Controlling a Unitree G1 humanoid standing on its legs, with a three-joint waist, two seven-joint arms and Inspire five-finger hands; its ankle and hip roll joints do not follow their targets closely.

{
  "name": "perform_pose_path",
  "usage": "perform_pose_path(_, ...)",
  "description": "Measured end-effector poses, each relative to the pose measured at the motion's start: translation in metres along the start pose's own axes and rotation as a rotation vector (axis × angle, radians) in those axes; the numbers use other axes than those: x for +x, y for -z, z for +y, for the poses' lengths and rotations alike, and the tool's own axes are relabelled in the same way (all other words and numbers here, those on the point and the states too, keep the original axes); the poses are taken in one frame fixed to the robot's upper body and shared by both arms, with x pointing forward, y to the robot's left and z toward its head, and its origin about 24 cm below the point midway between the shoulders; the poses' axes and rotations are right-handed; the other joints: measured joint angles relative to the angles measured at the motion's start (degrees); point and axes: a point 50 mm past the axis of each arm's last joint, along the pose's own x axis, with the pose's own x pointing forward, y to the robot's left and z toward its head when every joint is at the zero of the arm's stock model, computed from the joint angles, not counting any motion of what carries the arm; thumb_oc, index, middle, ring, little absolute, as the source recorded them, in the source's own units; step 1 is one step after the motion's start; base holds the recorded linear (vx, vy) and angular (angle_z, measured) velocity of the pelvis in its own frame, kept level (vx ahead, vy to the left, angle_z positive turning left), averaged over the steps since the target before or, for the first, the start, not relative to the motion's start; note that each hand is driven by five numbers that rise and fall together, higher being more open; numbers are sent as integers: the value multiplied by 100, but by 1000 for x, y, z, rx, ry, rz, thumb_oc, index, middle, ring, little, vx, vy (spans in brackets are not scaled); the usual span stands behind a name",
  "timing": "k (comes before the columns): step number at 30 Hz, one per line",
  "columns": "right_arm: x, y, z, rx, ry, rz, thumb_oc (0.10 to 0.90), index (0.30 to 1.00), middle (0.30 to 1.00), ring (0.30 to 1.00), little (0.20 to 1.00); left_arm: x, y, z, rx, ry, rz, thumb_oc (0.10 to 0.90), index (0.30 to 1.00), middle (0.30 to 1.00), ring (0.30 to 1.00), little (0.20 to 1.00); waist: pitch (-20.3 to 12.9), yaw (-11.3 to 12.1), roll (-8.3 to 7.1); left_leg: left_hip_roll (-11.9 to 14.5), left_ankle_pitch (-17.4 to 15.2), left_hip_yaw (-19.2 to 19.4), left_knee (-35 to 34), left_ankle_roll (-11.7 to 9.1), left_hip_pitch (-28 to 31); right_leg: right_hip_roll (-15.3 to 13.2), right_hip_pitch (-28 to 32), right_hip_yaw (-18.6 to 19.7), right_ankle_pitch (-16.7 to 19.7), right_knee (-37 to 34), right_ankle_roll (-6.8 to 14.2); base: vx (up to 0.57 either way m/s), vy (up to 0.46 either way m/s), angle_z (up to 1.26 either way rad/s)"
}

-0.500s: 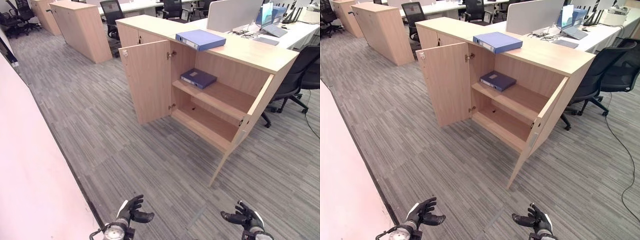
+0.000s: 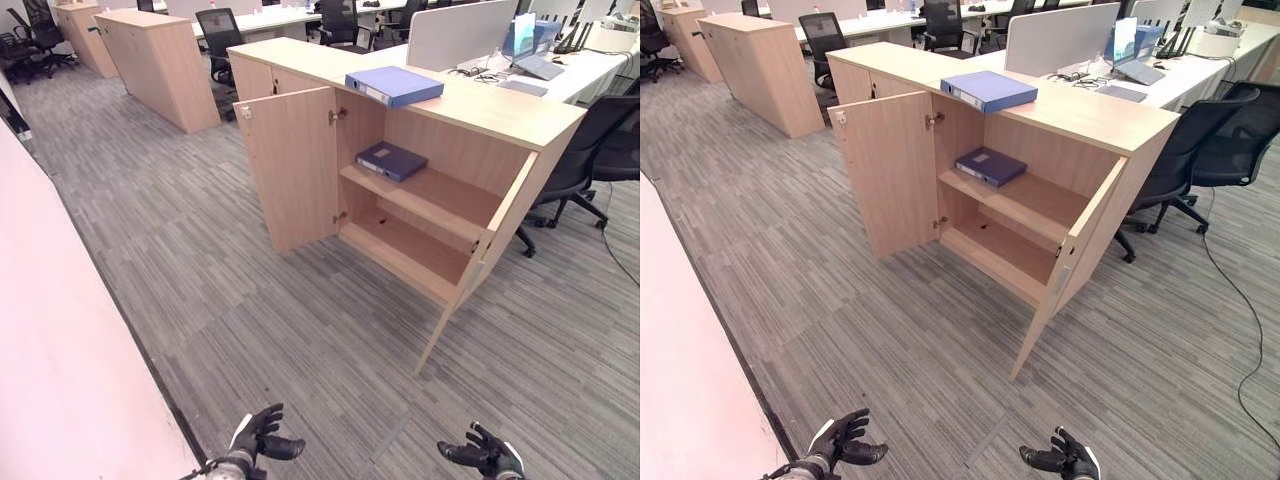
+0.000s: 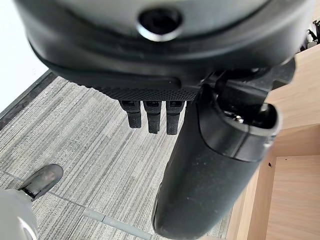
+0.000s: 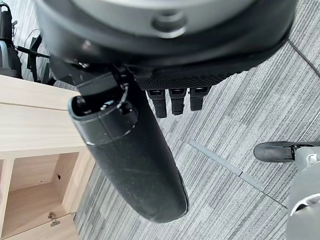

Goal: Put the empty folder in the office cabinet

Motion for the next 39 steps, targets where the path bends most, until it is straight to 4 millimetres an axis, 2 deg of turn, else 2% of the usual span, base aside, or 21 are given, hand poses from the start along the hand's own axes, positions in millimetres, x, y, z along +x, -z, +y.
perform_pose_path(4,0,1,4,-37,-29,8,800,900,900,900,900,0,0,0,-1,0,-1,800,900,900,900,900,-1,35,2,-1,7,-6,19,5,-4,0,7,-5,22,13,-29,3,-4,1)
perform_pose_path(8,1,0,11,-104,-62,17,800,900,900,900,900,0,-4,-1,-2,2,-18,800,900,900,900,900,-5,185,3,-5,5,-117,-3,1,-15,2,101,-78,12,15,-26,3,-21,13)
perform_pose_path(14,7,-20,24,-185,-114,-34,800,900,900,900,900,1,-12,1,1,1,-54,800,900,900,900,900,-11,360,-33,-26,53,-457,-5,-44,-164,-4,119,-399,4,18,-37,-7,-28,30)
perform_pose_path(17,10,-29,28,-188,-123,-60,800,900,900,900,900,1,-14,1,1,0,-59,800,900,900,900,900,-12,592,-66,-40,139,-679,-5,-2,-258,-2,135,-620,-6,19,-52,-24,-37,37)
perform_pose_path(22,11,-35,31,-185,-128,-76,800,900,900,900,900,0,-11,1,0,-3,-53,800,900,900,900,900,-7,626,-84,-86,171,-929,-7,-18,-382,-31,131,-868,-21,19,-59,17,-37,28)
perform_pose_path(31,9,-26,28,-185,-124,-53,800,900,900,900,900,-1,-10,10,-67,-39,-52,800,900,900,900,900,2,595,-63,-58,171,-899,52,-28,-315,-9,170,-813,-103,15,-33,9,-76,-2)
perform_pose_path(34,7,-19,25,-181,-125,-34,800,900,900,900,900,-1,-11,10,-70,-37,-54,800,900,900,900,900,48,604,-43,44,48,-877,572,-239,-558,36,132,-730,-169,12,-120,-9,-91,2)
perform_pose_path(35,7,-20,25,-179,-125,-35,800,900,900,900,900,0,-14,11,-66,-38,-61,800,900,900,900,900,115,612,-85,46,49,-876,747,-265,-637,19,142,-695,-161,-17,-186,48,-85,4)
perform_pose_path(36,8,-21,25,-178,-122,-38,800,900,900,900,900,1,-17,12,-67,-39,-69,800,900,900,900,900,221,592,-97,83,80,-862,1087,-338,-774,3,150,-650,-187,-16,-229,91,-62,5)
perform_pose_path(37,8,-22,23,-168,-114,-41,800,900,900,900,900,3,-22,12,-74,-39,-80,800,900,900,900,900,395,586,-160,147,147,-825,1830,-467,-1116,-70,189,-628,-180,-6,-327,147,-21,-5)
perform_pose_path(38,8,-22,20,-162,-105,-38,800,900,900,900,900,3,-22,12,-81,-38,-79,800,900,900,900,900,491,592,-272,306,227,-648,2599,-706,-1534,-154,184,-660,-124,-32,-414,184,36,-16)
perform_pose_path(39,8,-22,19,-158,-99,-36,800,900,900,900,900,3,-21,12,-82,-36,-75,800,900,900,900,900,514,594,-226,504,184,-543,2768,-746,-1679,-113,218,-632,-139,-35,-429,230,91,-16)
